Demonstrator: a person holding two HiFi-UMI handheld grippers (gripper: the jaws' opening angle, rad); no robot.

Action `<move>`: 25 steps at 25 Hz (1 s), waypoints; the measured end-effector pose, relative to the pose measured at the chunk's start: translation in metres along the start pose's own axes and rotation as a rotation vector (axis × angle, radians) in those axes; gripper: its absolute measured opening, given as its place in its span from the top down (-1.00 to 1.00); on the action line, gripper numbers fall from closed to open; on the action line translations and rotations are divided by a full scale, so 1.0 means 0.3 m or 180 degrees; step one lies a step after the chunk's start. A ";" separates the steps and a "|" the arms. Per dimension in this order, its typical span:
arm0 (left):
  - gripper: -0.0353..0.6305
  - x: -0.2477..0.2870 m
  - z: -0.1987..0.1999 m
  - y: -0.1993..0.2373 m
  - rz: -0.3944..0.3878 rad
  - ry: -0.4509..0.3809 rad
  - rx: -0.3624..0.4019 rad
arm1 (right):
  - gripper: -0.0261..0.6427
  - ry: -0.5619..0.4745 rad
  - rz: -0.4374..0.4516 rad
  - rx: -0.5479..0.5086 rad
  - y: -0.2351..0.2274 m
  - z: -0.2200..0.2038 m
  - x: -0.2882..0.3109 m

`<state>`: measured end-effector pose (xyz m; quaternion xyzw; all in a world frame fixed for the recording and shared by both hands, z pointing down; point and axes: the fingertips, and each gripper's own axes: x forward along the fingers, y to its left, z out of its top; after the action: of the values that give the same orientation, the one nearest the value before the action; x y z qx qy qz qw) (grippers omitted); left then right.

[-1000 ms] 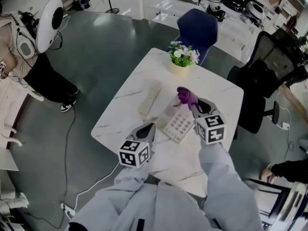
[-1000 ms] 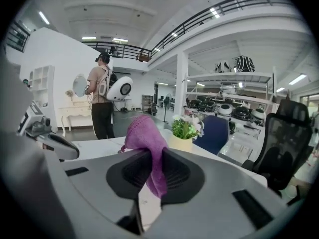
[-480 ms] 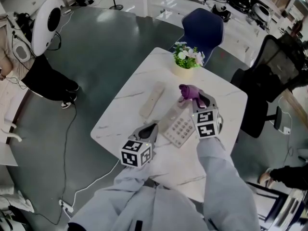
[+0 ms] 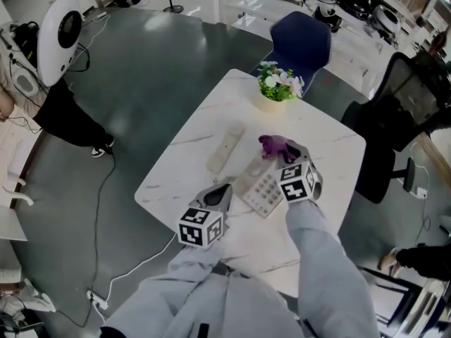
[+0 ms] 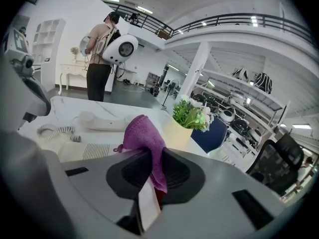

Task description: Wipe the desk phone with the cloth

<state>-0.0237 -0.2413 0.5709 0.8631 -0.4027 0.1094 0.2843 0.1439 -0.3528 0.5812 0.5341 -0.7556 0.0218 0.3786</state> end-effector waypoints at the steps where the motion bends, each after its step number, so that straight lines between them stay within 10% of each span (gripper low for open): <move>1: 0.90 -0.004 -0.001 0.001 0.0003 0.0001 -0.0002 | 0.80 0.0030 0.0020 0.0001 0.008 -0.006 0.000; 25: 0.90 -0.071 -0.025 0.007 0.0046 -0.0015 -0.0038 | 0.80 0.0396 0.0315 -0.0079 0.137 -0.072 -0.032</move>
<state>-0.0390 -0.2245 0.5690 0.8587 -0.4103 0.1071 0.2877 0.1232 -0.3180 0.6060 0.4889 -0.7564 0.0643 0.4298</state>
